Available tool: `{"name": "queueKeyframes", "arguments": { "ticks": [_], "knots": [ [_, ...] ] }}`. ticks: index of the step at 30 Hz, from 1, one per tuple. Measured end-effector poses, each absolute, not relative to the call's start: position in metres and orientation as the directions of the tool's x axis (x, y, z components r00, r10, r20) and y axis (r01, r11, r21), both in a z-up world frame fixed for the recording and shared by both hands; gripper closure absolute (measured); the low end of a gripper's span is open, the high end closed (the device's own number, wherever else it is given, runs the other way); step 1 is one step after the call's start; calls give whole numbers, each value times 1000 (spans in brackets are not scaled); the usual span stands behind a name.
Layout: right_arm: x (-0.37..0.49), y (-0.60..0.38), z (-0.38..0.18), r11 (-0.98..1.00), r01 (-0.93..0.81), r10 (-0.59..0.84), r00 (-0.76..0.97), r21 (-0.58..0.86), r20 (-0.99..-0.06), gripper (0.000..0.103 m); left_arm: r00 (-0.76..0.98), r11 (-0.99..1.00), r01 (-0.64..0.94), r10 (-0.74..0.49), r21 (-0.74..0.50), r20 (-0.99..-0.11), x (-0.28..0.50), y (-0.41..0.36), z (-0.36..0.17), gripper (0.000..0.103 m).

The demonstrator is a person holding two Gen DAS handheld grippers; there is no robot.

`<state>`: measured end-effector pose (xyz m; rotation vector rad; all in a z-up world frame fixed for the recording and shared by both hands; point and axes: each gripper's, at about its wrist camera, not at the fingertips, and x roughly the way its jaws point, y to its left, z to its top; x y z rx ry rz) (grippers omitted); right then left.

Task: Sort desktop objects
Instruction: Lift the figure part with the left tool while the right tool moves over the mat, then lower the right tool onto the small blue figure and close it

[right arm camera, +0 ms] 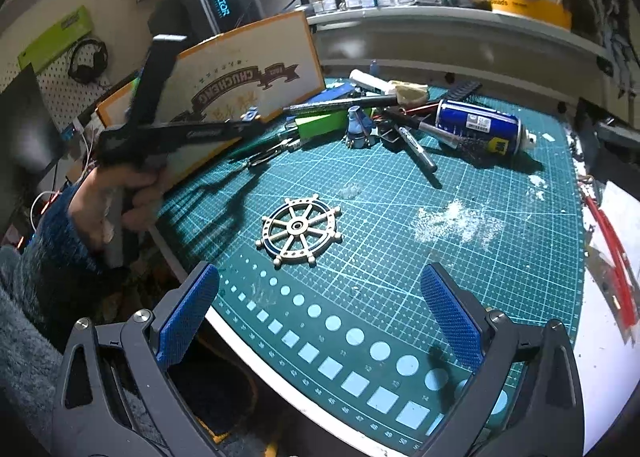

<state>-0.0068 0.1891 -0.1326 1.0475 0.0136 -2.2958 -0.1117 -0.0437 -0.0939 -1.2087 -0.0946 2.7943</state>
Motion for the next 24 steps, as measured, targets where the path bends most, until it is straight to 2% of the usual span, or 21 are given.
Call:
{"name": "queueKeyframes", "arguments": {
  "ticks": [3,5,7,8,10,24],
  "knots": [
    [-14,184,-131,-826,515,-511,-515,228,-688,2,-682,-993,-74,117,-91,-722,-100,-43,-93,80],
    [-25,180,-132,-846,484,-485,-519,225,-704,13,-685,-993,-80,118,-87,-719,-95,-42,-92,80],
    [-42,177,-134,-852,457,-480,-490,254,-728,46,-686,-993,-85,119,-84,-717,-90,-42,-91,80],
    [-50,174,-135,-855,444,-478,-476,267,-738,48,-687,-993,-87,120,-83,-717,-88,-42,-90,80],
    [-65,166,-133,-854,438,-483,-469,280,-740,48,-689,-993,-87,116,-77,-716,-85,-42,-89,80],
    [-157,100,-147,-881,461,-350,-481,108,-804,49,-683,-989,-114,145,-91,-716,-77,-46,-91,80]
  ]
}}
